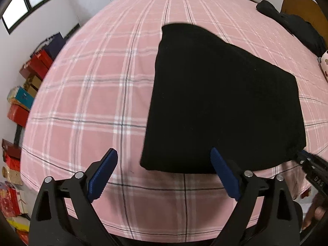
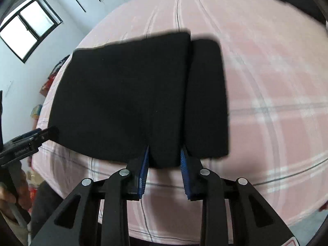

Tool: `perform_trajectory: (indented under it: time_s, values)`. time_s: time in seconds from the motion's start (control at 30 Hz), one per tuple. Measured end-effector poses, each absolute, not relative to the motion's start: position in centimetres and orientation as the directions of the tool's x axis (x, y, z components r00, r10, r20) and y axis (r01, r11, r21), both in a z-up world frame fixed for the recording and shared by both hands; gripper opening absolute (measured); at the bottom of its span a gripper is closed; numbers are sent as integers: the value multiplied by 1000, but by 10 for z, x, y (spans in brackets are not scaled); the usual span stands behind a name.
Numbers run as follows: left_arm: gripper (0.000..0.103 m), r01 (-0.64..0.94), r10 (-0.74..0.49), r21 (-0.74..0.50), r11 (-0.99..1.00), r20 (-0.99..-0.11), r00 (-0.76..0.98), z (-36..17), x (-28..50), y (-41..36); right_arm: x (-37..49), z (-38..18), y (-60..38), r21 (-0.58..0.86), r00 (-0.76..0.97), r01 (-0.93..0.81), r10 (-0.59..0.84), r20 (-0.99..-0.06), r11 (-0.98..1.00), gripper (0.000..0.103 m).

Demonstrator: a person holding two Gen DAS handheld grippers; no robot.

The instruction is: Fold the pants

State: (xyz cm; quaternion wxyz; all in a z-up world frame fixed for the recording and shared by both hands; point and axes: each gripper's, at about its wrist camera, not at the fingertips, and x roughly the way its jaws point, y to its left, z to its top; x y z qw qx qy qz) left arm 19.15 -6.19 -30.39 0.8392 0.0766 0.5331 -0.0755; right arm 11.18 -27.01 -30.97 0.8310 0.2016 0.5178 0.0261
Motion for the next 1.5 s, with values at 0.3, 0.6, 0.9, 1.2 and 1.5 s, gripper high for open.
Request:
perform_trajectory:
  time_s: [0.3,0.6,0.9,1.2,1.5]
  values:
    - [94,154,-277,-234,960,-879,389,-304,215,-28,111,-273,-321,403,575,279,184,-797,872,77]
    - [97,68,-499,-499,864,-829,253,-354,259,-38,147,-330,-317,528,496,327,334,-802,784,72]
    - [35,103,-522,-517,850,-799,298,-303,240,-4,127,-255,-302,575,593,185,376,-712,797,18]
    - [74,27,-434,-451,892,-839,329,-317,214,30,87,-306,-306,528,506,347,320,-801,775,59]
    - [87,75,-412,-419,905,-818,402,-294,214,13,132,-299,-252,544,460,172,421,-781,821,69]
